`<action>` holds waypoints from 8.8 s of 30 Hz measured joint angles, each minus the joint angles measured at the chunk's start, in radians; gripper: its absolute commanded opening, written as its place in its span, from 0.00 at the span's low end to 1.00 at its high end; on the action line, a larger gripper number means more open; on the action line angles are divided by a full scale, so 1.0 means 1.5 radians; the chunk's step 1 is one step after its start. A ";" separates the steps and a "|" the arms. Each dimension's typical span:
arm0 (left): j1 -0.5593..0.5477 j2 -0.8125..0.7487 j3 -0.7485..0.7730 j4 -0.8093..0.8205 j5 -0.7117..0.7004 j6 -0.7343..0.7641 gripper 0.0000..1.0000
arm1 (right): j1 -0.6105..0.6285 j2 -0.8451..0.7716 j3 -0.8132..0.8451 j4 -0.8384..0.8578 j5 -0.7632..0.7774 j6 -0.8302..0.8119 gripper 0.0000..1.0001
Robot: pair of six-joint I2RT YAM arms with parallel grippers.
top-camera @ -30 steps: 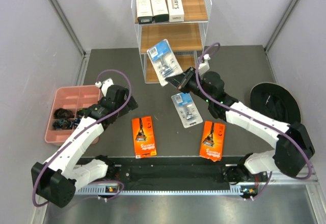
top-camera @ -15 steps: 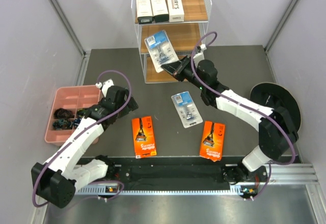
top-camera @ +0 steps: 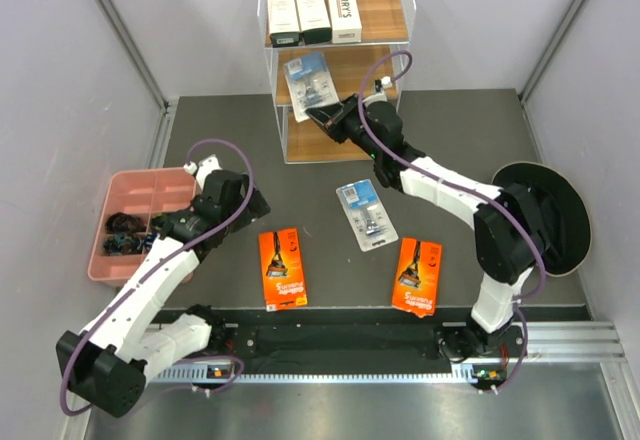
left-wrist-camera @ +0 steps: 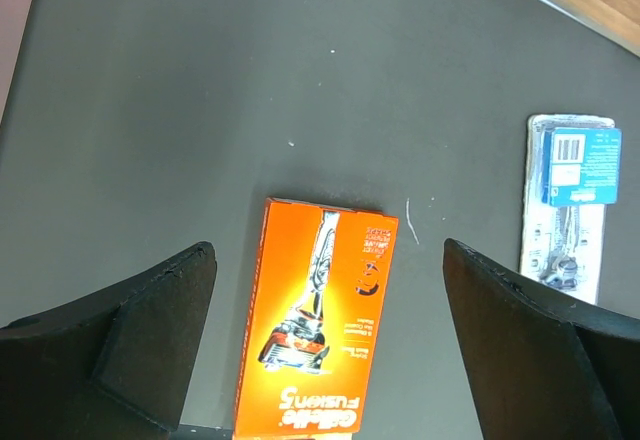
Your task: Place and organize the shaving razors onto the shelf
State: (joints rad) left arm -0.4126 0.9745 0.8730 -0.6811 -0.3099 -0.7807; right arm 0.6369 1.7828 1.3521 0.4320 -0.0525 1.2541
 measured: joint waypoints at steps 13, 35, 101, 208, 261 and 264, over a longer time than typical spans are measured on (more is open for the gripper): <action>0.000 -0.023 -0.003 0.000 0.008 0.002 0.99 | -0.003 0.110 0.117 -0.030 0.029 0.058 0.00; 0.000 -0.038 -0.010 0.000 0.039 0.011 0.99 | -0.003 0.186 0.204 -0.054 0.006 0.090 0.51; 0.000 -0.018 -0.038 0.007 0.077 0.010 0.99 | 0.007 0.183 0.200 0.016 -0.053 0.062 0.83; -0.130 0.157 -0.027 0.102 0.141 -0.036 0.99 | 0.002 0.018 -0.167 -0.473 0.137 -0.457 0.21; -0.129 0.104 -0.077 0.451 0.392 -0.082 0.85 | 0.139 -0.363 -0.265 -0.532 0.014 -0.472 0.00; -0.129 0.104 -0.083 0.461 0.397 -0.090 0.76 | 0.150 -0.368 -0.265 -0.532 0.016 -0.462 0.00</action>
State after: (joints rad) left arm -0.6067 1.1305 0.7483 0.0097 0.2855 -0.9150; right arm 0.8616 1.2312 0.9550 -0.3660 -0.0284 0.5610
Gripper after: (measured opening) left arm 0.828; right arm 0.124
